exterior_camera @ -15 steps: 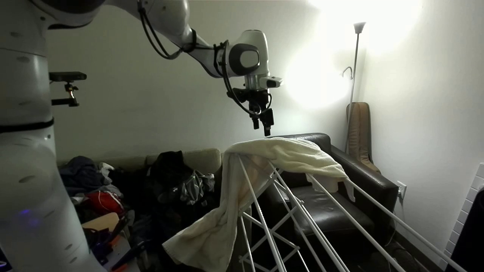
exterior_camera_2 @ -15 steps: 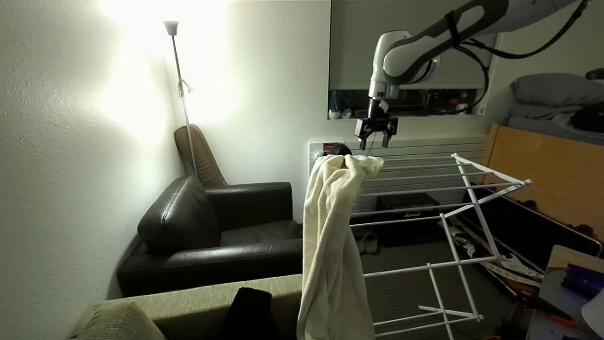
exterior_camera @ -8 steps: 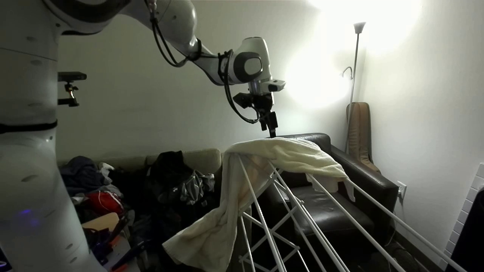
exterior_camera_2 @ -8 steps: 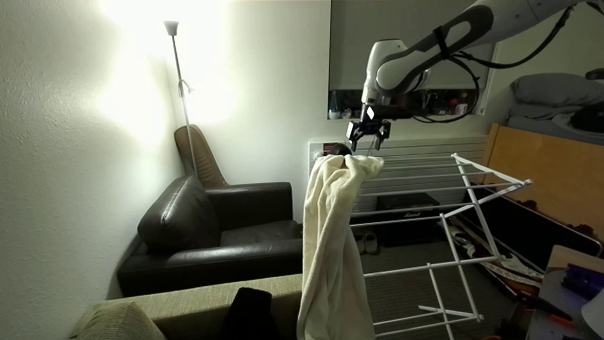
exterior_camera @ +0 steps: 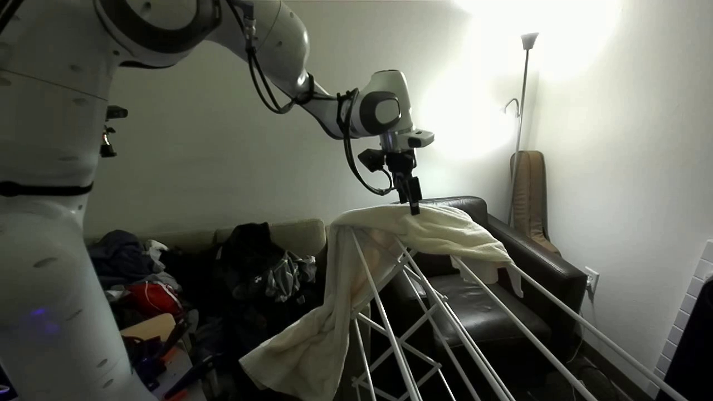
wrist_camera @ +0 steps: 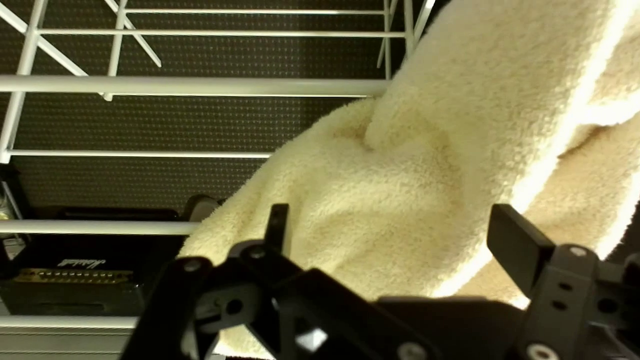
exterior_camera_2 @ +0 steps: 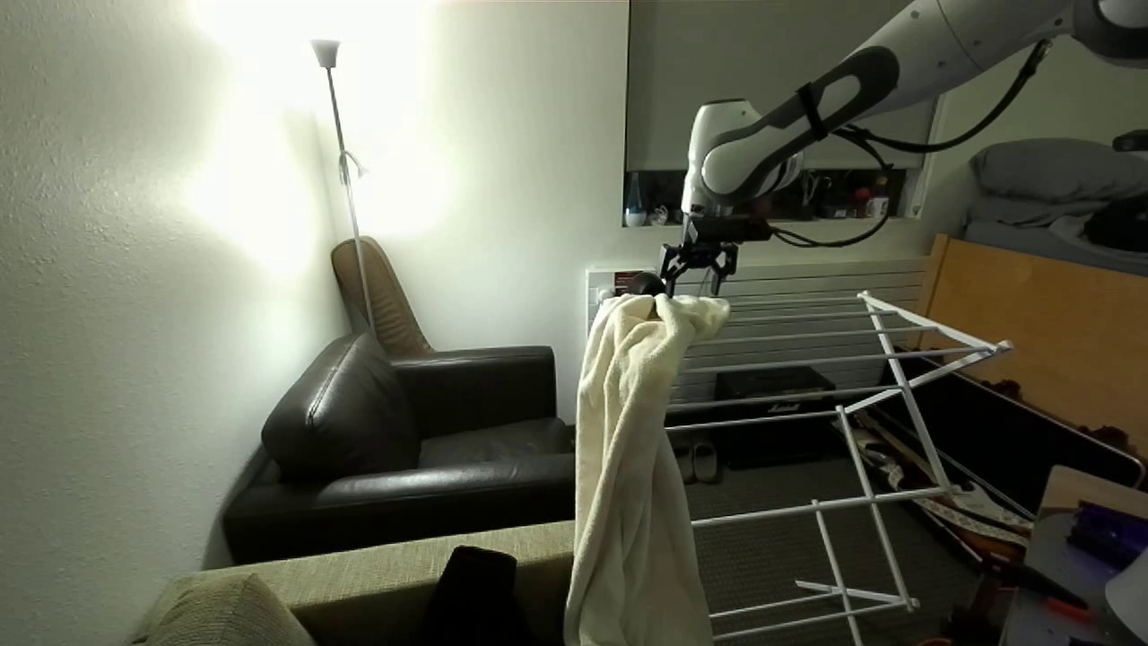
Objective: Take the towel and put it on the couch
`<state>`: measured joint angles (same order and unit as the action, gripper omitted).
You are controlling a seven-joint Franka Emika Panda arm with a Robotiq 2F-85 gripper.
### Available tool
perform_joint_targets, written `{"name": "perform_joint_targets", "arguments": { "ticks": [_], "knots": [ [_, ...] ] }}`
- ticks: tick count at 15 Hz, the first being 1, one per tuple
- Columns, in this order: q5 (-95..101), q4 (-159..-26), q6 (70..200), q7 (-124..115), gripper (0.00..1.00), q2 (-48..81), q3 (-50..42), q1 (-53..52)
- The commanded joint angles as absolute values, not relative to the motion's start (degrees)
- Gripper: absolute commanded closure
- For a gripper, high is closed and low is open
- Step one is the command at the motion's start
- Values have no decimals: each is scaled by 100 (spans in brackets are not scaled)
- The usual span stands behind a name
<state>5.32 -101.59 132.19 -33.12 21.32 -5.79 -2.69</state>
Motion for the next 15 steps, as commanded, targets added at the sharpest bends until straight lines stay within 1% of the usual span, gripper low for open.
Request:
{"name": "perform_joint_targets", "arguments": {
  "ticks": [1, 7, 15],
  "knots": [
    [536, -9844, 13430, -3386, 0, 2440, -674, -292],
    [495, -9612, 13977, -3214, 0, 2516, -603, -435],
    [115, -9139, 14049, -3082, 0, 2920, -419, -391]
  ]
}}
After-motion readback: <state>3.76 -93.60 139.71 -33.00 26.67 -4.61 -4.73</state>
